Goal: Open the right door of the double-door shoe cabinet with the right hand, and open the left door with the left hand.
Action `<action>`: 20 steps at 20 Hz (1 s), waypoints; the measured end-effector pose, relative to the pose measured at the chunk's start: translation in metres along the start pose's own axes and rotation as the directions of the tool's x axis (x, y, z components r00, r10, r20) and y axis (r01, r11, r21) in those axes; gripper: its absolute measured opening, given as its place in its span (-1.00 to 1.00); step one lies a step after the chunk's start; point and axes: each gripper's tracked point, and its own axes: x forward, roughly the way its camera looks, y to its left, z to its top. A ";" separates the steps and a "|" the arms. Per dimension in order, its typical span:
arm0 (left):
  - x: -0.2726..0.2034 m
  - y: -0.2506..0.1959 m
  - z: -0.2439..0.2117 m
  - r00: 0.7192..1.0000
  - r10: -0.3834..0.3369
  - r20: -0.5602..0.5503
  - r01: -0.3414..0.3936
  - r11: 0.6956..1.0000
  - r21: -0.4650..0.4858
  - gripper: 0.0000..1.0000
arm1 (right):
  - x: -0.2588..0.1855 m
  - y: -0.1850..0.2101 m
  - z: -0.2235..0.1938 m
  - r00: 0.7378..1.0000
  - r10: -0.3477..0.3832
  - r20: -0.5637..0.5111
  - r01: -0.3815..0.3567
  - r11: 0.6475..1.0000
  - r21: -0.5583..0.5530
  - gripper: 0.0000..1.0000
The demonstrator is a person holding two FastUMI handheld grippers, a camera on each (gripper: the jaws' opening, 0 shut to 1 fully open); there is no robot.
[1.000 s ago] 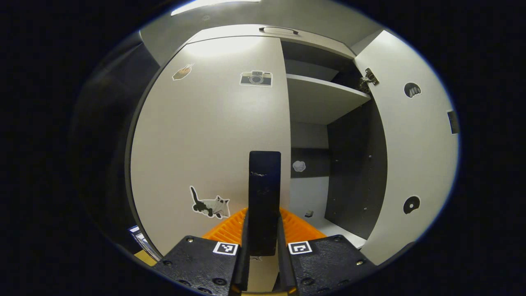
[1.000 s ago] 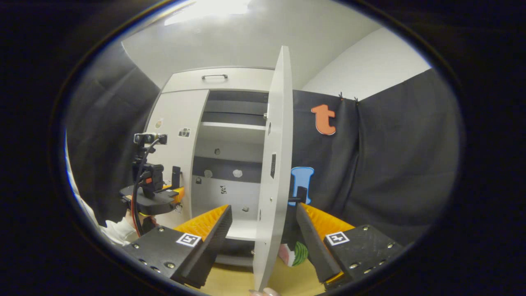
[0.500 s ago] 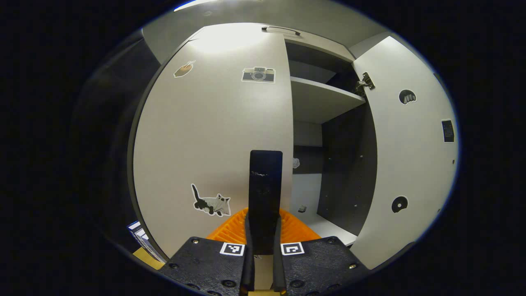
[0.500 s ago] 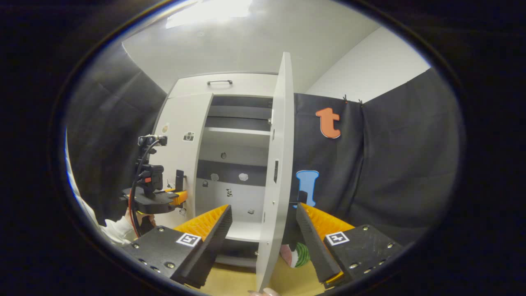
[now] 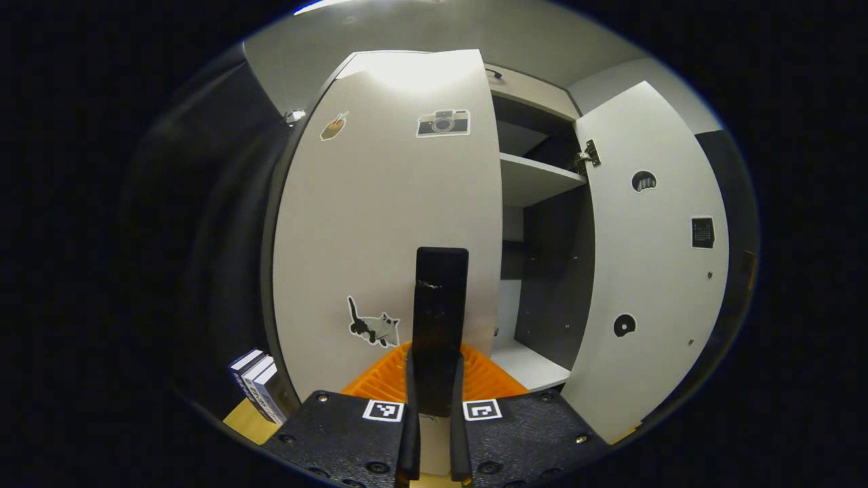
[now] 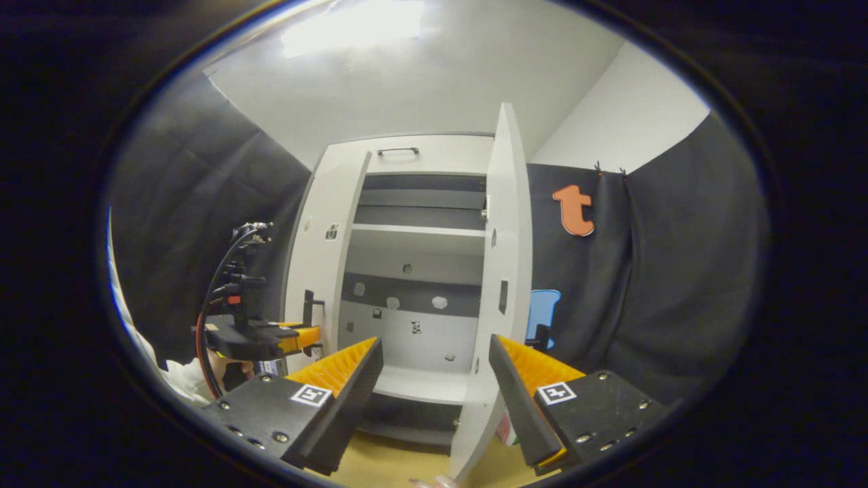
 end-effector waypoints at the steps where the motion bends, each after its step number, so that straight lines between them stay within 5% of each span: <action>1: -0.006 0.003 0.000 1.000 0.003 -0.002 -0.003 1.000 -0.003 -0.63 | -0.001 0.005 0.001 1.000 0.010 -0.001 -0.010 1.000 0.001 0.89; 20: -0.115 0.125 0.019 0.976 0.212 0.042 -0.214 0.975 0.063 -0.89 | 0.003 0.111 0.005 0.976 0.216 0.009 -0.216 0.973 0.075 0.89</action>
